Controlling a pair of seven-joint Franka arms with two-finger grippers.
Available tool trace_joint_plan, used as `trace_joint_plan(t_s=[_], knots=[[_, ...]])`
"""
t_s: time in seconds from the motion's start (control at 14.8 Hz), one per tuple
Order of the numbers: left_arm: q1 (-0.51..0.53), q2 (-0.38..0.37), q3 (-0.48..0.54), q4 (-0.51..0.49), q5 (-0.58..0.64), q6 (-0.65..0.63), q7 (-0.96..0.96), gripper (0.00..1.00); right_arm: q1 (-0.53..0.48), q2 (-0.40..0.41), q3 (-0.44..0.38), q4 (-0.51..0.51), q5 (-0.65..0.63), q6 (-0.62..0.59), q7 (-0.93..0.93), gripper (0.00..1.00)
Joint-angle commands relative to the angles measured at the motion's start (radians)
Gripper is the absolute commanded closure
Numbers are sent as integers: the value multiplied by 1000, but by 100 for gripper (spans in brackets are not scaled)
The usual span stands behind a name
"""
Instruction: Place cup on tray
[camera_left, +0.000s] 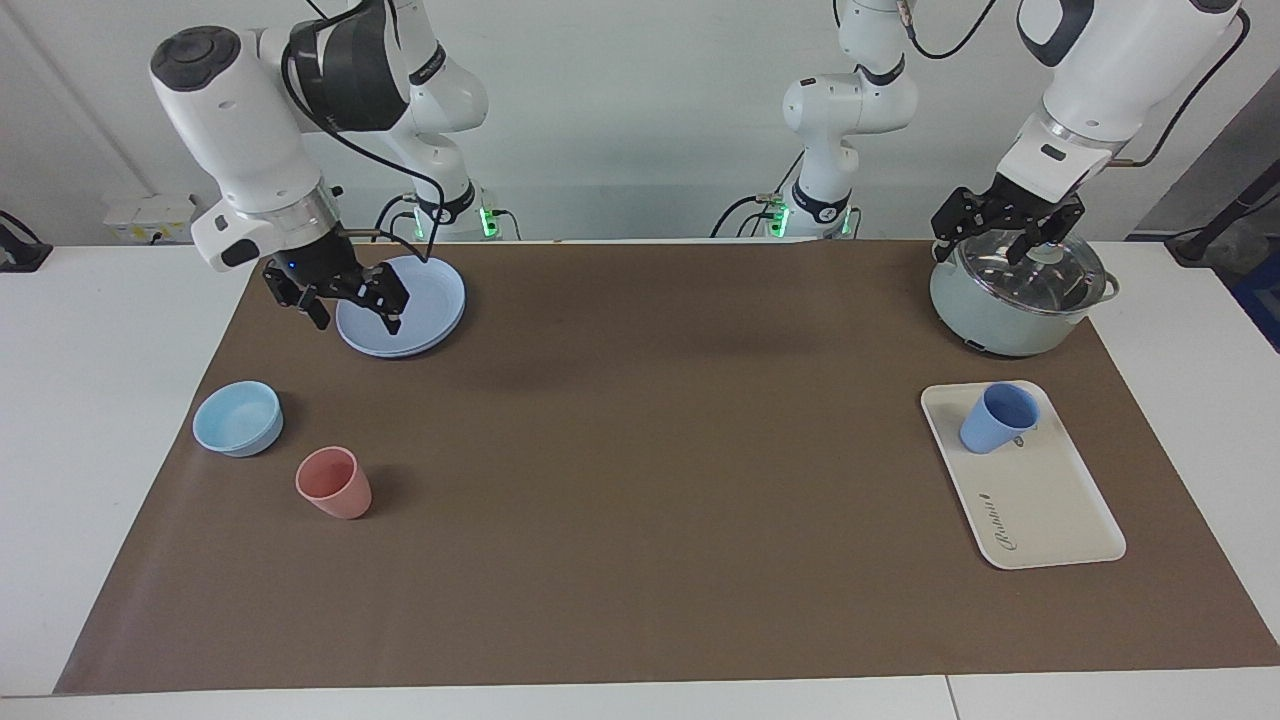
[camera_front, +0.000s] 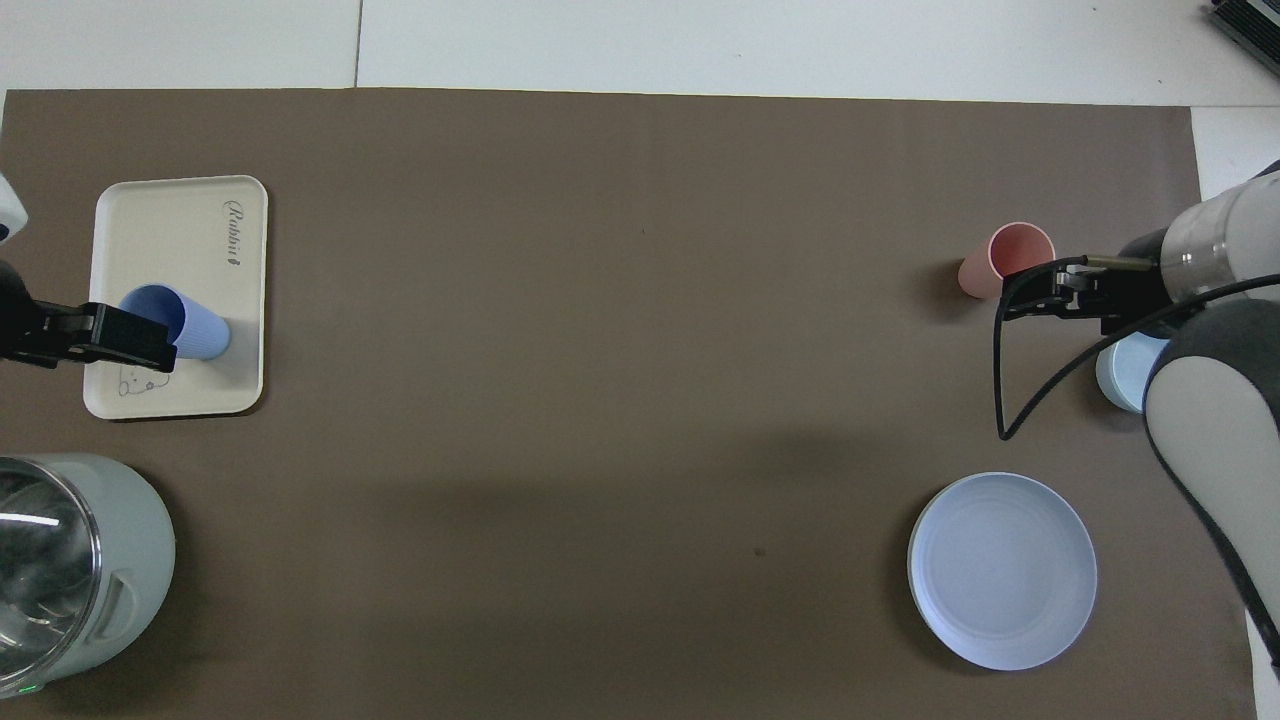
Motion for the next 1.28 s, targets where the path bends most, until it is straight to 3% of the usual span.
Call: trace_joint_plan(t_s=[0.0, 0.27, 1.22], knots=[[8, -33, -2, -40, -3, 22, -7, 0, -8, -5, 1, 70, -28, -77, -37, 1], [8, -33, -2, -40, -3, 22, -7, 0, -15, -1, 1, 115, -29, -107, -53, 1], [8, -33, -2, -40, -3, 22, -7, 0, -11, -43, -1, 64, -25, -168, -107, 1]])
